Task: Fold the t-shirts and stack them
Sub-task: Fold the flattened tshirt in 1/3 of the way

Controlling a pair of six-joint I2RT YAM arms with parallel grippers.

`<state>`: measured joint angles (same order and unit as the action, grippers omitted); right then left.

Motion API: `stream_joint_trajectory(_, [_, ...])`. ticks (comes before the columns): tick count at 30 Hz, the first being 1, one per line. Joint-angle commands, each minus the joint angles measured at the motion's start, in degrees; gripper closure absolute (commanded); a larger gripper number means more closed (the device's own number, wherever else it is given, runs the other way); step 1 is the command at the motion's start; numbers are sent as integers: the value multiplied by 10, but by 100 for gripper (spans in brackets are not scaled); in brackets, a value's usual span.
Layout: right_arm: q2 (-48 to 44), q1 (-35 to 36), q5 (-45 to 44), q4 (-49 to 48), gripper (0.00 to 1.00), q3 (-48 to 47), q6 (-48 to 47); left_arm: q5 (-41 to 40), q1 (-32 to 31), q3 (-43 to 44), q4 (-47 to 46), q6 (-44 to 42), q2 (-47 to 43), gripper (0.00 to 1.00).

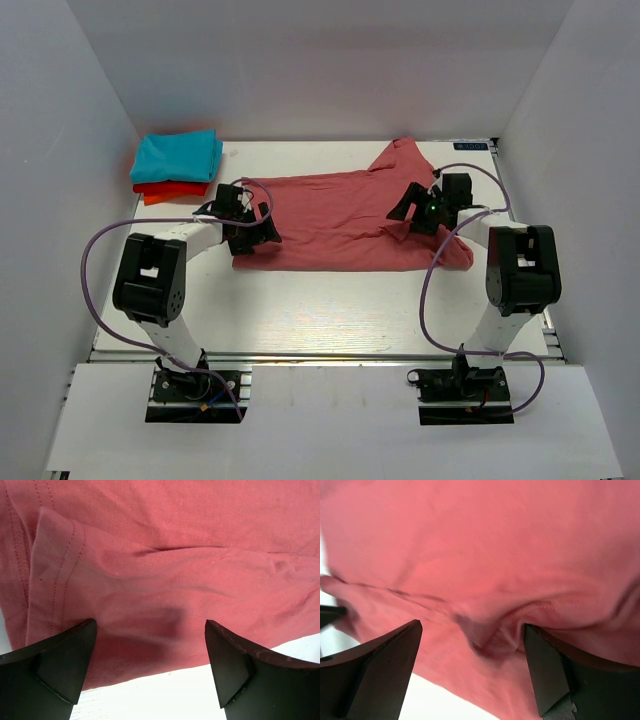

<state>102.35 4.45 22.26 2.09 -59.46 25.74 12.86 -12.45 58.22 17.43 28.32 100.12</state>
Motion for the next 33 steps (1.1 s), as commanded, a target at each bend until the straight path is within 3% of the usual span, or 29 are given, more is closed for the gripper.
stream_joint_trajectory(1, [-2,7,35,-137,14,-12,55,-33,0,-31,23,-12,14,0])
stream_joint_trajectory(6, [56,22,10,-218,14,-76,104,-64,0,-36,45,-12,-4,0])
stream_joint_trajectory(10, [125,30,-24,-99,14,-226,71,-79,0,-36,59,-12,-18,0])
stream_joint_trajectory(14, [103,37,-116,8,14,-255,4,-89,0,-36,64,-17,-36,0])
stream_joint_trajectory(17, [52,36,-170,53,12,-225,-32,-89,0,-36,64,-22,-41,0])
stream_joint_trajectory(20, [-24,37,-202,77,12,-133,-45,-89,0,-36,64,-22,-41,0])
stream_joint_trajectory(25, [-85,35,-188,119,12,1,-24,-84,0,-42,59,-22,-41,0])
stream_joint_trajectory(29, [-93,30,-202,124,12,42,-20,-89,0,-42,64,-22,-41,0])
stream_joint_trajectory(33, [-65,21,-281,130,12,25,-3,-112,0,-42,76,-28,-41,0])
